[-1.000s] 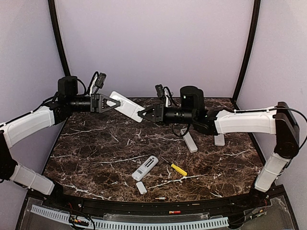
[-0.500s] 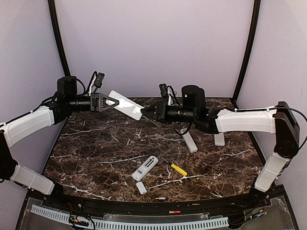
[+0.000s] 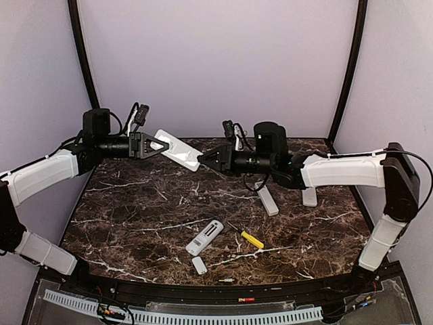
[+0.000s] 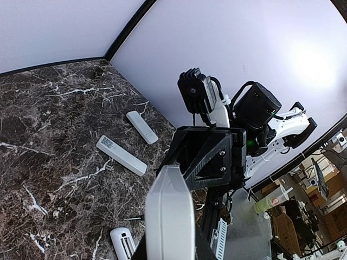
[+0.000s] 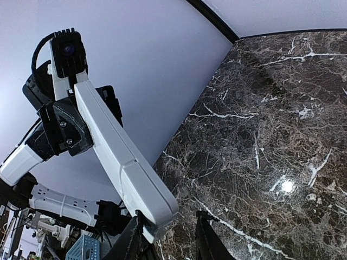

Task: Unload the batteries from the remote control
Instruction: Remove the battery cover from the remote control.

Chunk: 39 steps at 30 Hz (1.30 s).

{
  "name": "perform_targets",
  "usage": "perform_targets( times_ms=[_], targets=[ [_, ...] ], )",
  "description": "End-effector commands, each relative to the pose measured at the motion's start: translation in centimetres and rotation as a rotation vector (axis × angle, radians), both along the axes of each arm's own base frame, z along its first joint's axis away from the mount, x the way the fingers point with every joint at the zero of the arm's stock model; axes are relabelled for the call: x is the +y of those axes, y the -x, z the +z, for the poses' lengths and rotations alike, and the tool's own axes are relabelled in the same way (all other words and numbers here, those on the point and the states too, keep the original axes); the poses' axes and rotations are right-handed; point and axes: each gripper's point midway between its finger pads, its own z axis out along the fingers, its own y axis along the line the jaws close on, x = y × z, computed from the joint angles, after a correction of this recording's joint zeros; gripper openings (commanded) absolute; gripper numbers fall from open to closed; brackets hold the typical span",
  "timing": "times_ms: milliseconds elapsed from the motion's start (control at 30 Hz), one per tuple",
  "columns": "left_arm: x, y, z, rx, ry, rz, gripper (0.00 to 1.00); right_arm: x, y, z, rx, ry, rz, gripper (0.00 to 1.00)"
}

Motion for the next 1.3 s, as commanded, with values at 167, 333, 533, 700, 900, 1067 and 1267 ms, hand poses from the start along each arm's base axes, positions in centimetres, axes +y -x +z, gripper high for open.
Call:
perform_targets(
  times_ms=[167, 333, 533, 700, 900, 1067, 1267],
  targets=[
    [-0.2, 0.2, 1.3, -0.038, 0.028, -0.031, 0.0, 1.2, -0.1, 1.0, -0.029, -0.041, 0.051, 0.23],
    [-0.3, 0.0, 1.1, -0.031, 0.026, -0.03, 0.0, 1.5, 0.1, 1.1, -0.031, -0.053, 0.071, 0.19],
    [0.0, -0.2, 1.0, -0.043, 0.006, -0.002, 0.0, 1.3, 0.2, 1.6, -0.037, -0.064, 0.07, 0.11],
    [0.0, -0.4, 0.9, -0.043, -0.001, 0.009, 0.0, 1.1, 0.2, 1.9, -0.034, -0.072, 0.063, 0.06],
    [0.2, -0.5, 0.9, -0.042, -0.008, 0.024, 0.0, 0.8, 0.4, 2.3, -0.039, -0.091, 0.061, 0.0],
    [0.3, -0.9, 0.3, -0.026, -0.025, 0.045, 0.0, 0.7, 0.6, 3.0, -0.054, -0.111, 0.065, 0.0],
    [0.7, -2.0, -0.7, 0.004, -0.067, 0.104, 0.0, 0.5, 1.0, 3.4, -0.078, -0.128, 0.078, 0.0]
  ],
)
